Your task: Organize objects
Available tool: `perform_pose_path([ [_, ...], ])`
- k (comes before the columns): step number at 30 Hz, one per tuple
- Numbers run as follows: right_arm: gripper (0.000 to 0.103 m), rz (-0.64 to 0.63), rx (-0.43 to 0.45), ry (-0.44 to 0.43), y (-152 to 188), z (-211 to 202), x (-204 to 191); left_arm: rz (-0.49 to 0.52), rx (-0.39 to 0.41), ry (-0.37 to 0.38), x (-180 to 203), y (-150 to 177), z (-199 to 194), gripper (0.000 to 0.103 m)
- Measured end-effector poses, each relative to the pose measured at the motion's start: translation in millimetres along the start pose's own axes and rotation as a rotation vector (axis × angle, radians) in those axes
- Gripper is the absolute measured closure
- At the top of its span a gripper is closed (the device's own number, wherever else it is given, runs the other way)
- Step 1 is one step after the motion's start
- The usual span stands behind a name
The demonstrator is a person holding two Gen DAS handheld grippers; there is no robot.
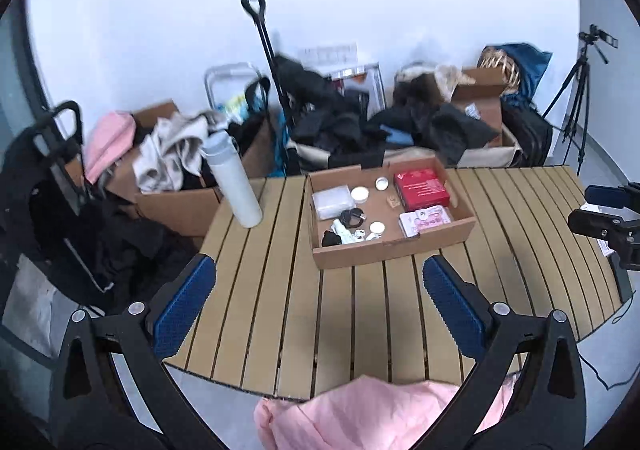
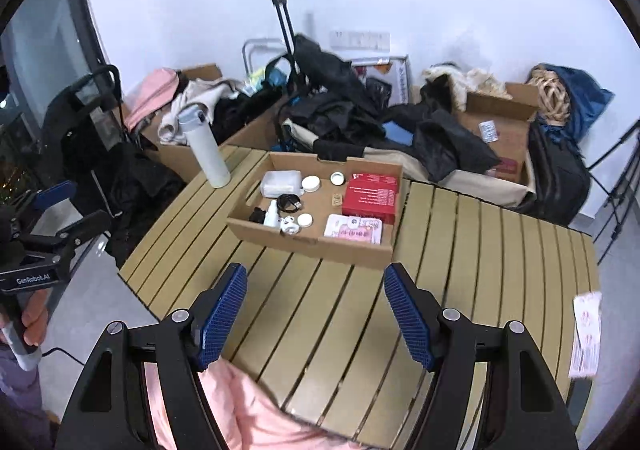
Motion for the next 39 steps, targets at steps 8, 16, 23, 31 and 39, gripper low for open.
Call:
perform_pose_path([
  [8, 0.028, 0.035, 0.133, 0.07, 107, -77, -62, 0.072, 0.075, 0.028, 2, 110, -75, 0.0],
  [16, 0.018, 0.011, 0.294, 0.164, 217, -124, -148, -0.022, 0.093, 0.058, -28, 226, -115, 0.0],
  [23, 0.018, -0.077, 0.253, 0.145, 224, -106, -178, 0.001, 0.092, -0.056, -25, 237, -108, 0.0],
  [31, 0.018, 0.002, 0.254, 0.149, 231, -114, -163, -0.013, 0.111, -0.008, -23, 247, -123, 0.0],
  [39, 0.018, 0.001, 0.239, 0.144, 230, -110, -166, -0.026, 0.114, 0.008, -24, 246, -126, 0.0],
])
Point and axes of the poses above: each gripper's, at about its wrist camera, not at the fingertips, and z roughly the way its jaws point, x to its right, y to its underside, the point moved 4 cm from there along z, roughly the way its jaws point, and after that the axes turned 12 degrees about -z, right-handed, at the moved point
